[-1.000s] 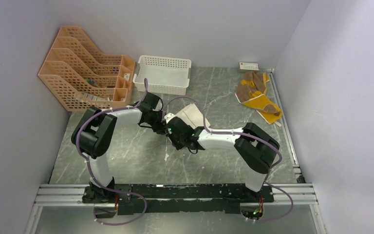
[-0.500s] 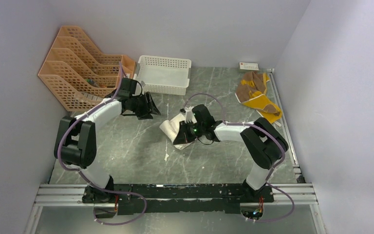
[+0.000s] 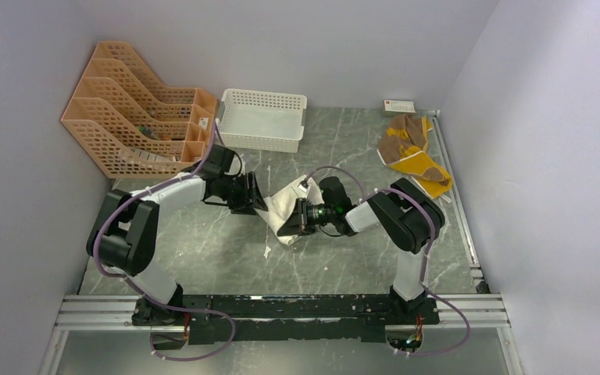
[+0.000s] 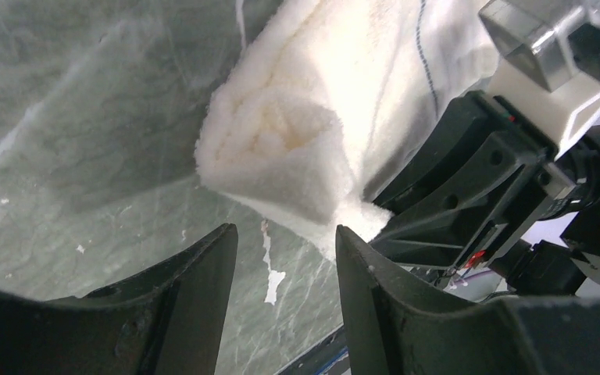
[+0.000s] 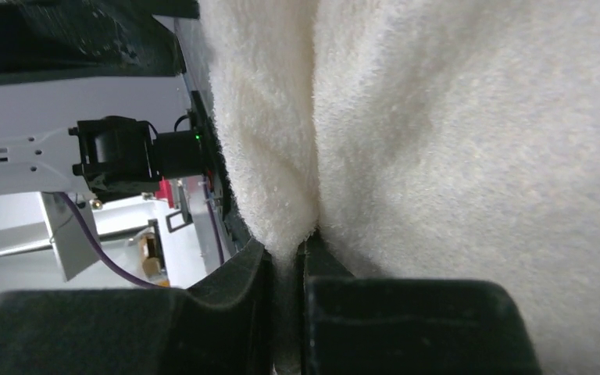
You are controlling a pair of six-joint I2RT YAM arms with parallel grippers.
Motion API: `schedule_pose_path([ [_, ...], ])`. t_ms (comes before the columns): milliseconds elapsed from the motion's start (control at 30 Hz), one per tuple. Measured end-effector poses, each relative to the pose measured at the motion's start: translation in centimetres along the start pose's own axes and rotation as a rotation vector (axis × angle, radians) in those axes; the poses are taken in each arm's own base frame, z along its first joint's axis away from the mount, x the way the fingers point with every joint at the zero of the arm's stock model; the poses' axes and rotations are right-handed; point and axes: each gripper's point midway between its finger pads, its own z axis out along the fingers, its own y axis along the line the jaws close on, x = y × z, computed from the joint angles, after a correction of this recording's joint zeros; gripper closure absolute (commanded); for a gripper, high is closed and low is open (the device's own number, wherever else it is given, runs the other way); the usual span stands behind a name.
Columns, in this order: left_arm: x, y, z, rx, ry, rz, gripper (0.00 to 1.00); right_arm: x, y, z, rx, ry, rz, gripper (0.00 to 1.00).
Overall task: Roll the towels
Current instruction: Roll the towel at the center of the board.
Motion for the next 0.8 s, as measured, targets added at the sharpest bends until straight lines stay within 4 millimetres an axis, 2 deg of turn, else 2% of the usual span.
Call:
schedule_pose_path([
  [133,1.0,0.5,0.1,-0.012,0.015,-0.023,0.39,0.0,-0.2,0.1,0.008,-0.004,0.036,1.0],
  [267,1.7,0.1,0.3,-0.005,0.017,-0.044,0.38,-0.2,-0.3,0.2,0.021,-0.003,0.046,1.0],
  [600,2.7,-1.2,2.7,0.065,0.021,-0.09,0.39,-0.2,-0.7,0.2,0.045,0.0,0.056,0.99],
  [700,3.0,-0.9,3.6,0.063,0.033,-0.104,0.43,-0.2,-0.8,0.2,0.048,0.002,0.059,0.98],
  [800,3.3,-0.5,4.4,0.059,0.044,-0.122,0.53,-0.1,-0.8,0.2,0.054,0.007,0.059,0.91],
])
